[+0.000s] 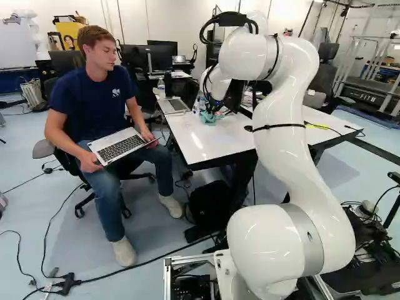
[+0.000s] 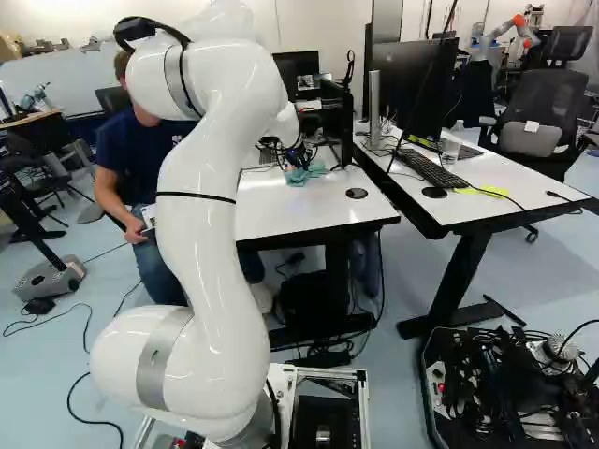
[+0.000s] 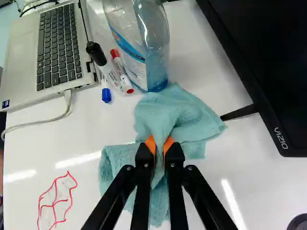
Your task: Clean the table with the green towel
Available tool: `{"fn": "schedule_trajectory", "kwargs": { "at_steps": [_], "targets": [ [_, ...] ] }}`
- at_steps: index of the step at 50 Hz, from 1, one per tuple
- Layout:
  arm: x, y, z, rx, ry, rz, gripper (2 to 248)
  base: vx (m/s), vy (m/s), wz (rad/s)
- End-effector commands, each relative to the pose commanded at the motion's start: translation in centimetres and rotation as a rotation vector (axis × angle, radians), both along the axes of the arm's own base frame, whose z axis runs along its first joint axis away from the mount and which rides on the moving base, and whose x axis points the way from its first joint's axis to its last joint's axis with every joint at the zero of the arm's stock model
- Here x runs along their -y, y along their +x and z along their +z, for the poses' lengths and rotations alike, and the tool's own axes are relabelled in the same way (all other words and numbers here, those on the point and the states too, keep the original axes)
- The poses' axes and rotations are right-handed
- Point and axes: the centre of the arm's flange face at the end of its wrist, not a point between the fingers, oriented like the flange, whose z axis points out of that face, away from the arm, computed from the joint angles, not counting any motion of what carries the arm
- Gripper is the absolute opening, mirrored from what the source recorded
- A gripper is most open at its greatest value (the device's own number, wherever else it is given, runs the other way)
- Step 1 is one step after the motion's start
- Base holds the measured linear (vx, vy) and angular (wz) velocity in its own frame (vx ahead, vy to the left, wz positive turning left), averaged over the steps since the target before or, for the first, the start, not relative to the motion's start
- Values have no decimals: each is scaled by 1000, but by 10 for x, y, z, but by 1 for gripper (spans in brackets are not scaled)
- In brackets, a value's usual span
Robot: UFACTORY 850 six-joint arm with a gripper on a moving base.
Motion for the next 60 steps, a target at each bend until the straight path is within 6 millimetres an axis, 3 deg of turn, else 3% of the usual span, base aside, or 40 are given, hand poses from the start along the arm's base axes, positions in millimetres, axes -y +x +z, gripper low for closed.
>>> {"fn": "schedule_trajectory", "kwargs": {
  "at_steps": [23,60],
  "targets": [
    [0,9,-1,10,0,1,39,0,0,0],
    [0,-52,6,-52,2,-3,39,0,0,0]
  ]
}}
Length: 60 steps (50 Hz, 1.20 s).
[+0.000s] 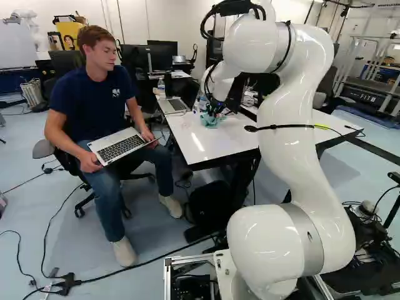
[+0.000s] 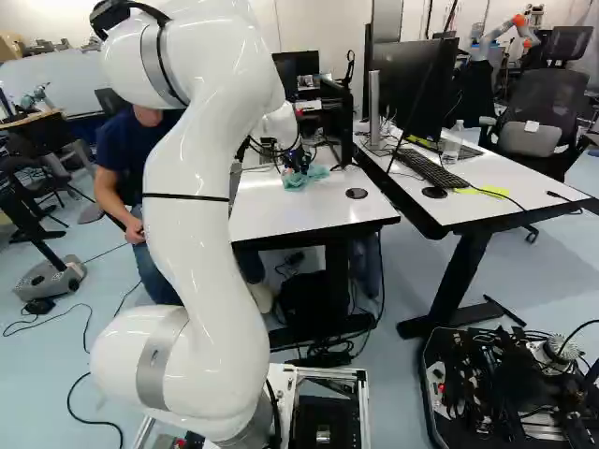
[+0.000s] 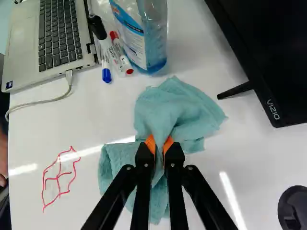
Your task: Clean the table with the green towel
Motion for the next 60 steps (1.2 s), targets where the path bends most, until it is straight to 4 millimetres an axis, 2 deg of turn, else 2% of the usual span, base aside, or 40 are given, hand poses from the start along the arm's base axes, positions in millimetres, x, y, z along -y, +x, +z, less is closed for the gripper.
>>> {"fn": "schedule_trajectory", "kwargs": {
  "at_steps": [32,47,60],
  "targets": [
    [0,-54,4,-44,2,-5,39,0,0,0],
    [8,-55,4,-44,2,-17,39,0,0,0],
    [26,-41,3,-33,2,-44,39,0,0,0]
  ]
}}
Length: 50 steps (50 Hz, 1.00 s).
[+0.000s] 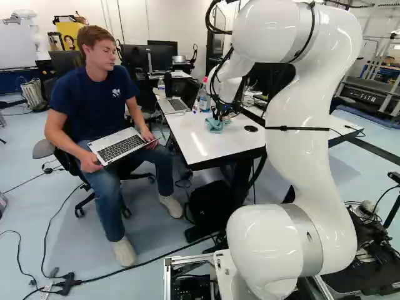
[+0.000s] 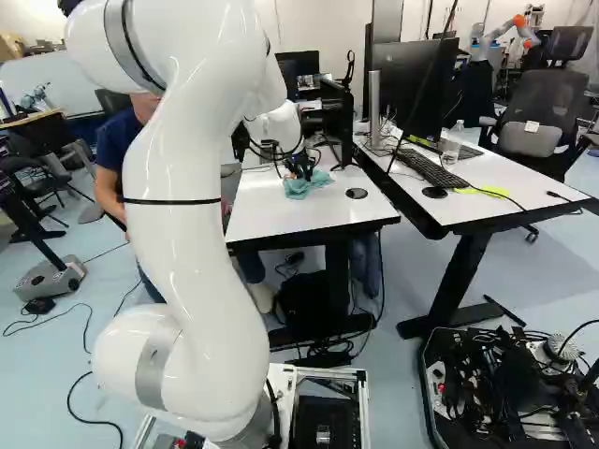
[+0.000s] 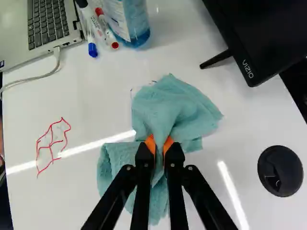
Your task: Clean the table with the green towel
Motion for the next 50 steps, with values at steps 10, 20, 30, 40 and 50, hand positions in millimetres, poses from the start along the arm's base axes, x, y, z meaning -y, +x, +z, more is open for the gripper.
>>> {"fn": "schedule_trajectory", "kwargs": {
  "at_steps": [10,20,30,40,50],
  "targets": [
    [5,17,-1,14,-1,-5,39,0,0,0],
    [5,35,-3,29,-3,-3,39,0,0,0],
    [3,53,-5,45,-4,2,39,0,0,0],
    [-6,69,-7,61,-5,17,39,0,0,0],
    [-20,83,-8,74,-5,38,39,0,0,0]
  ]
}}
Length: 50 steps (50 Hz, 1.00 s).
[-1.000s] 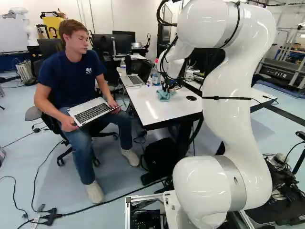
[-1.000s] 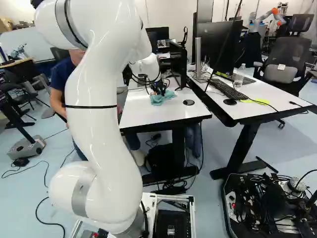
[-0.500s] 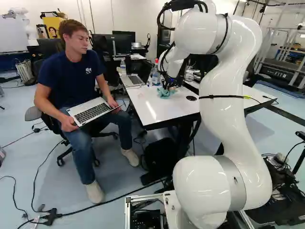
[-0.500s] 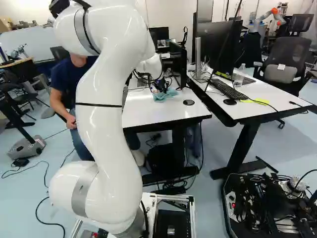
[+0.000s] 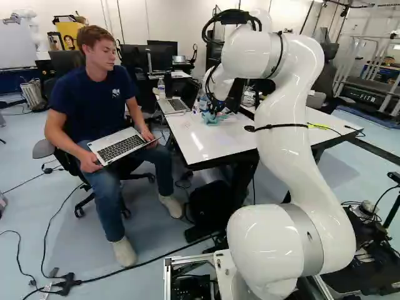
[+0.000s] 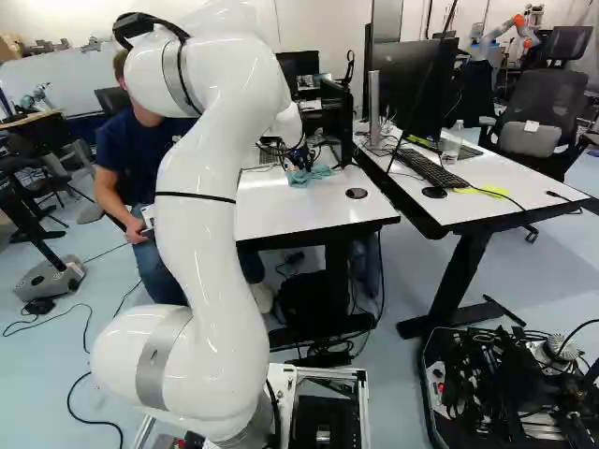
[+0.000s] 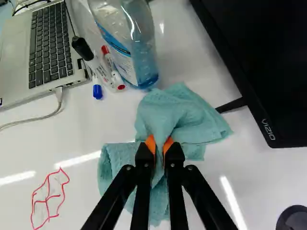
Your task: Clean the table with the green towel
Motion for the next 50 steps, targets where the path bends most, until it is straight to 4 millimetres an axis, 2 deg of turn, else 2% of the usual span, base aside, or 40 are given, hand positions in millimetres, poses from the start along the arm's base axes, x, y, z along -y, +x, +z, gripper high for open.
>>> {"fn": "schedule_trajectory", "kwargs": {
  "at_steps": [6,13,50],
  "targets": [
    [-9,3,0,3,0,12,39,0,0,0],
    [-15,-2,0,-3,0,20,39,0,0,0],
    [-27,-66,7,-63,2,36,39,0,0,0]
  ]
}}
